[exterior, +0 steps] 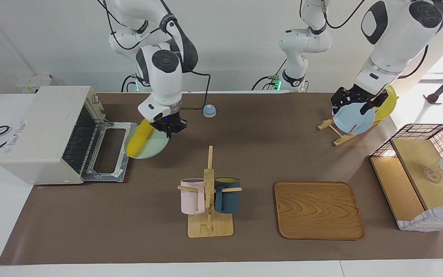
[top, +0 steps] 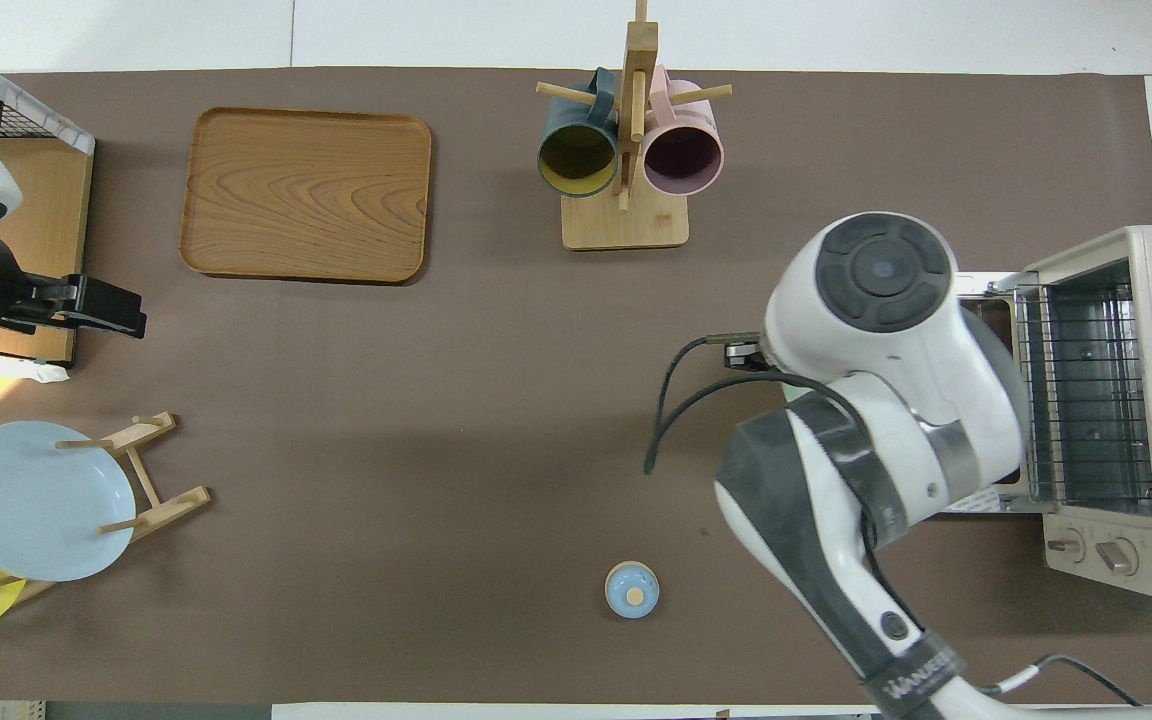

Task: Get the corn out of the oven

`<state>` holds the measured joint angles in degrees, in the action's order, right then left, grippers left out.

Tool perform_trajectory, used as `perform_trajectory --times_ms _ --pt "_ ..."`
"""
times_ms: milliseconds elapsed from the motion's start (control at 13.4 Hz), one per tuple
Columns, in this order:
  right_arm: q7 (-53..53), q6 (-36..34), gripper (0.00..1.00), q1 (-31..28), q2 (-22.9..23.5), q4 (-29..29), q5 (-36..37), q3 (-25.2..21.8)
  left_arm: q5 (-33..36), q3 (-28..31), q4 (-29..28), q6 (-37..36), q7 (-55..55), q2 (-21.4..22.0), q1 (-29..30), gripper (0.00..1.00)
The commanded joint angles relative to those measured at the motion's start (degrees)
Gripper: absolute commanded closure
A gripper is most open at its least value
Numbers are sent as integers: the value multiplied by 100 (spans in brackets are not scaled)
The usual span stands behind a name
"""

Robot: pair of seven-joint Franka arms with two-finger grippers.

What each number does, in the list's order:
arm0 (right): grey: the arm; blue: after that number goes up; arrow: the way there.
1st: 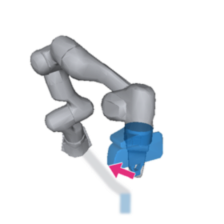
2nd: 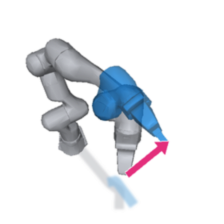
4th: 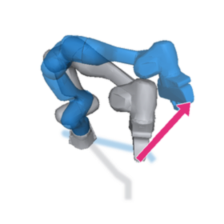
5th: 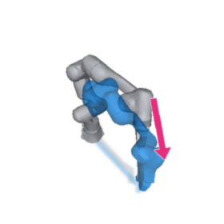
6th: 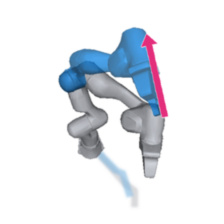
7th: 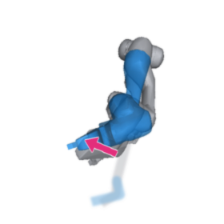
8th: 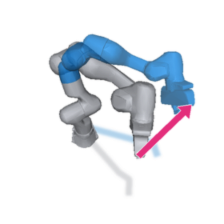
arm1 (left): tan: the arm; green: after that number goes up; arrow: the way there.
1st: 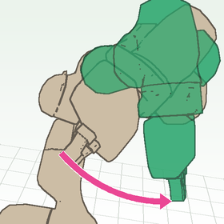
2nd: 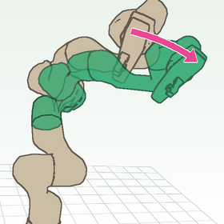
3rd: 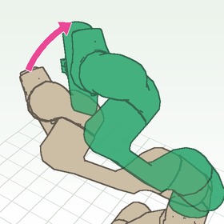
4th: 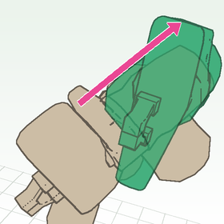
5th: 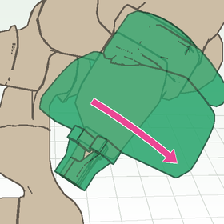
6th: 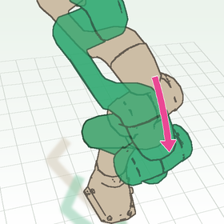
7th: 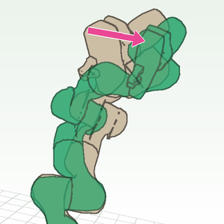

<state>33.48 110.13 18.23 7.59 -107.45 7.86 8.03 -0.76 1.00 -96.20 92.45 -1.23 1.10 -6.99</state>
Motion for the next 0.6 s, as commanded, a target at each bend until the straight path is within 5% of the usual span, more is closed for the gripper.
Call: perform_trajectory --times_ms 0,223,521 --pt "980 -281 100 573 854 994 -74 -3 85 -13 -83 63 -26 92 31 0" --pt "2502 -46 100 1313 1928 1859 -30 5 93 -13 -83 63 -26 92 31 0" --pt "2584 1226 100 1385 1992 1264 -361 14 85 -13 -83 63 -26 92 31 0"
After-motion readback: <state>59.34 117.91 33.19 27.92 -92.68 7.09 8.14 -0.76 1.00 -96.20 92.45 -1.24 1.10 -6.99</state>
